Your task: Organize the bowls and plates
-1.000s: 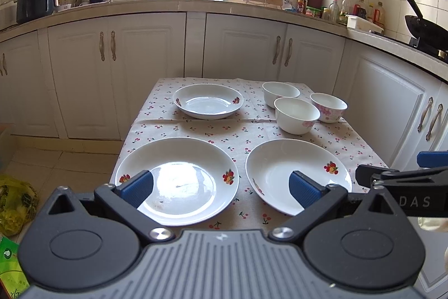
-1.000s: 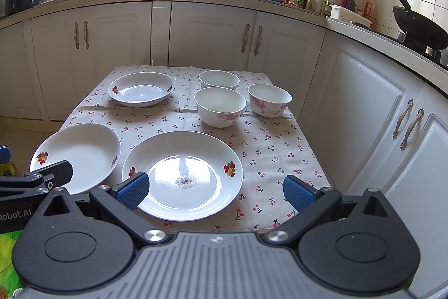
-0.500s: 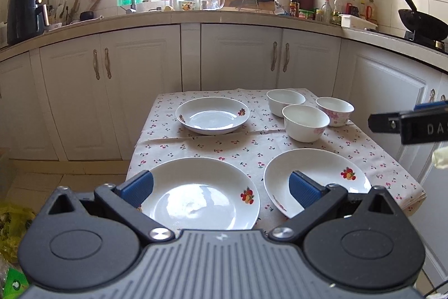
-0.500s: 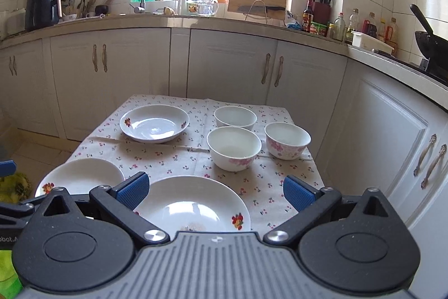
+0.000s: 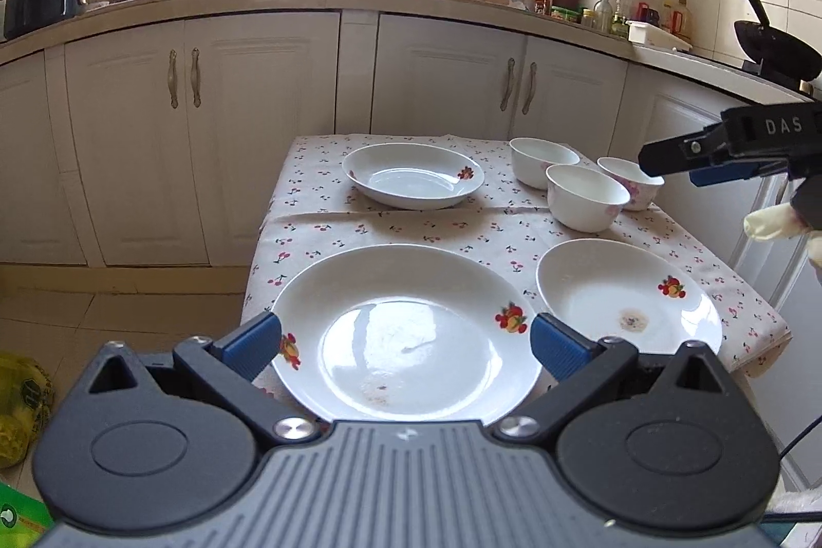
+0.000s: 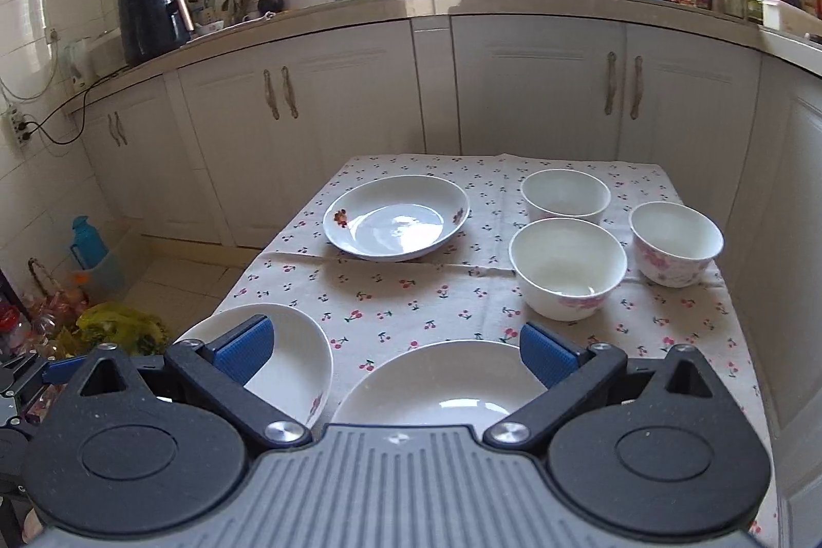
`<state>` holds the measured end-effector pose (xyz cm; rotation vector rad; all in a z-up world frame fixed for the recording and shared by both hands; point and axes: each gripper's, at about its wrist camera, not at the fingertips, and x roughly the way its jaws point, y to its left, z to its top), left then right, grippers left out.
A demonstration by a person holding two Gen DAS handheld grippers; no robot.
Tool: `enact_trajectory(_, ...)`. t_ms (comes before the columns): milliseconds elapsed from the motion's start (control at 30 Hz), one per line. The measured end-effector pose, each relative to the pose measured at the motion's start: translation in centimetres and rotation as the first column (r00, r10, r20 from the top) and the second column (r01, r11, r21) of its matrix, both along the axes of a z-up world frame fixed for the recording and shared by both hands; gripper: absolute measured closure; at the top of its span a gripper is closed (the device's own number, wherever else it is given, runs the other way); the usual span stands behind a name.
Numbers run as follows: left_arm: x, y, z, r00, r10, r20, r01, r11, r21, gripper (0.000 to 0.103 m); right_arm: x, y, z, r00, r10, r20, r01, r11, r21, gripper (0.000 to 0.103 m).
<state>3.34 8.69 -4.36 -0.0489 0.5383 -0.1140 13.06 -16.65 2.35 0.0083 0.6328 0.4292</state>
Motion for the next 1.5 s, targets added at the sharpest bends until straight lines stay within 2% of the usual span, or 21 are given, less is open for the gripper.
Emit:
enact_trajectory(167, -0.2, 1.0, -1.3, 1.000, -0.019, -0.017, 0.020, 0.999, 0.035, 0.001, 1.6, 2.6, -1.2, 0.997, 0.081, -0.012, -0.081, 0.996, -0.028, 0.000)
enact_trajectory(333, -0.5, 1.8, -2.9, 0.991, -0.114, -0.063, 0.115, 0.993, 0.009, 0.001, 2.6, 5.4, -2.6, 0.988, 0.154, -0.021, -0.155, 0.983, -0.101, 0.000)
enact_trajectory(533, -0.1, 2.7, -4.8, 0.982, -0.159, -0.099, 0.161, 0.987, 0.014, 0.001, 3.7, 7.9, -4.5, 0.974, 0.216, -0.065, -0.224, 0.961, -0.160, 0.000)
enact_trajectory(1000, 1.6, 3.9, -6.6, 0.969, -0.237, -0.077, 0.240, 0.970, 0.033, 0.001, 7.7, 11.0, -7.4, 0.913, 0.355, -0.199, -0.388, 0.907, -0.165, 0.000)
enact_trajectory(1067, 1.8, 3.9, -6.7, 0.965, -0.250, -0.077, 0.254, 0.967, 0.036, 0.001, 8.6, 11.1, -7.6, 0.903, 0.368, -0.222, -0.405, 0.902, -0.152, 0.002)
enact_trajectory(1233, 2.1, 3.8, -6.7, 0.960, -0.269, -0.079, 0.273, 0.961, 0.047, 0.001, 10.6, 11.5, -8.4, 0.874, 0.395, -0.282, -0.440, 0.891, -0.117, 0.017)
enact_trajectory(1300, 2.3, 3.9, -6.6, 0.957, -0.279, -0.081, 0.282, 0.958, 0.041, 0.001, 11.2, 11.8, -8.8, 0.864, 0.403, -0.301, -0.452, 0.885, -0.112, 0.019)
enact_trajectory(1500, 2.6, 3.6, -6.6, 0.951, -0.298, -0.083, 0.303, 0.952, 0.047, 0.001, 12.0, 12.5, -9.7, 0.831, 0.435, -0.348, -0.491, 0.867, -0.090, 0.033)
